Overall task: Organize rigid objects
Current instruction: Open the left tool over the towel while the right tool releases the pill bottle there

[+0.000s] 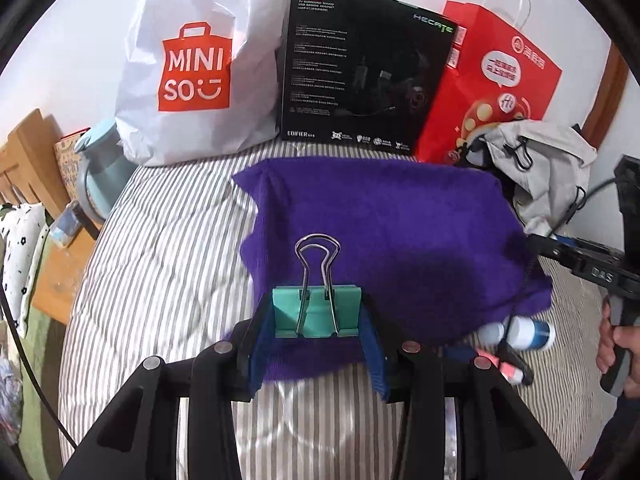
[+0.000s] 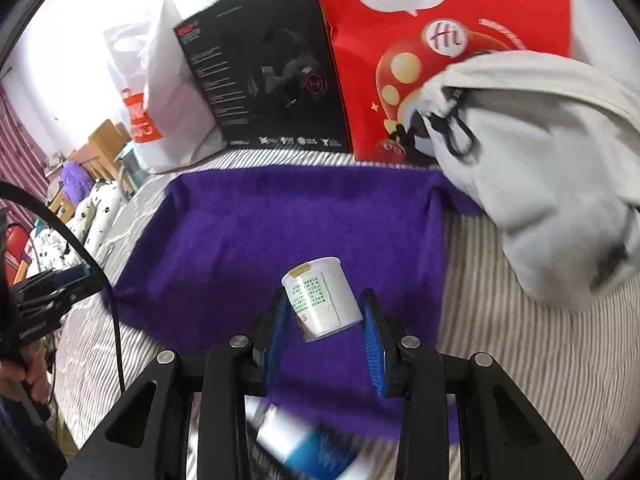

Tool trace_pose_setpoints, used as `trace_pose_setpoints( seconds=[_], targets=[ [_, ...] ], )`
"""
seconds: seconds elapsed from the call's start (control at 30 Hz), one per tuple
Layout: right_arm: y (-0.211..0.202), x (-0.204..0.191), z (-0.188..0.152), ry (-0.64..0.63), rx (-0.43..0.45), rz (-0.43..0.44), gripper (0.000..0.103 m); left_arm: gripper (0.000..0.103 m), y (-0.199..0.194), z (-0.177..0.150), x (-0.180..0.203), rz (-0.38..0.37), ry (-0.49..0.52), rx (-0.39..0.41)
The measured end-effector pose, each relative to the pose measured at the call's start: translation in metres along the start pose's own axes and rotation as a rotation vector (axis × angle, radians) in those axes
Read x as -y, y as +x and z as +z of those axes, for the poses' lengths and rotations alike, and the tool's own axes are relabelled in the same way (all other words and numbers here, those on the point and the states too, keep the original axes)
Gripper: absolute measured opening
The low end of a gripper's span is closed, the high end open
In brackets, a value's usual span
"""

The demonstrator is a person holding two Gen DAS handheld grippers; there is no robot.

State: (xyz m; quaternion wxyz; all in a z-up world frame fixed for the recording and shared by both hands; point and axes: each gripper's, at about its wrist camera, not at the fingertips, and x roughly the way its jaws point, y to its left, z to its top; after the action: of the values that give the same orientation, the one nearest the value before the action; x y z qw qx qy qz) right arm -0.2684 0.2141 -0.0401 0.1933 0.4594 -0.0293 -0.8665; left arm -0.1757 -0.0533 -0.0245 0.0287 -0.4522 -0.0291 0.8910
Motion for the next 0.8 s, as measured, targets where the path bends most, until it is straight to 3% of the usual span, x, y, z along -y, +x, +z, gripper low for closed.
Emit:
trace_pose_setpoints(
  seconds=[0.13, 0.33, 0.67, 0.73, 0.8],
  targets=[
    [0.032, 0.005, 0.021, -0.001, -0.014, -0.006, 0.035, 0.039, 0.015, 0.012, -0.002, -0.006, -0.006, -0.012],
    [0.074, 0.014, 0.048, -0.017, -0.058, -0.08, 0.035, 0.039, 0.036, 0.024, -0.003, -0.012, -0.009, -0.026],
    [0.106, 0.013, 0.054, -0.101, -0.123, -0.19, 0.036, 0.039, 0.07, 0.04, -0.001, -0.03, -0.016, -0.051],
    [0.106, 0.013, 0.053, -0.115, -0.122, -0.194, 0.037, 0.039, 0.076, 0.043, -0.002, -0.024, -0.02, -0.049],
    [0.104, 0.015, 0.051, -0.123, -0.127, -0.202, 0.05, 0.039, 0.081, 0.046, -0.003, -0.018, -0.026, -0.052]
  ],
)
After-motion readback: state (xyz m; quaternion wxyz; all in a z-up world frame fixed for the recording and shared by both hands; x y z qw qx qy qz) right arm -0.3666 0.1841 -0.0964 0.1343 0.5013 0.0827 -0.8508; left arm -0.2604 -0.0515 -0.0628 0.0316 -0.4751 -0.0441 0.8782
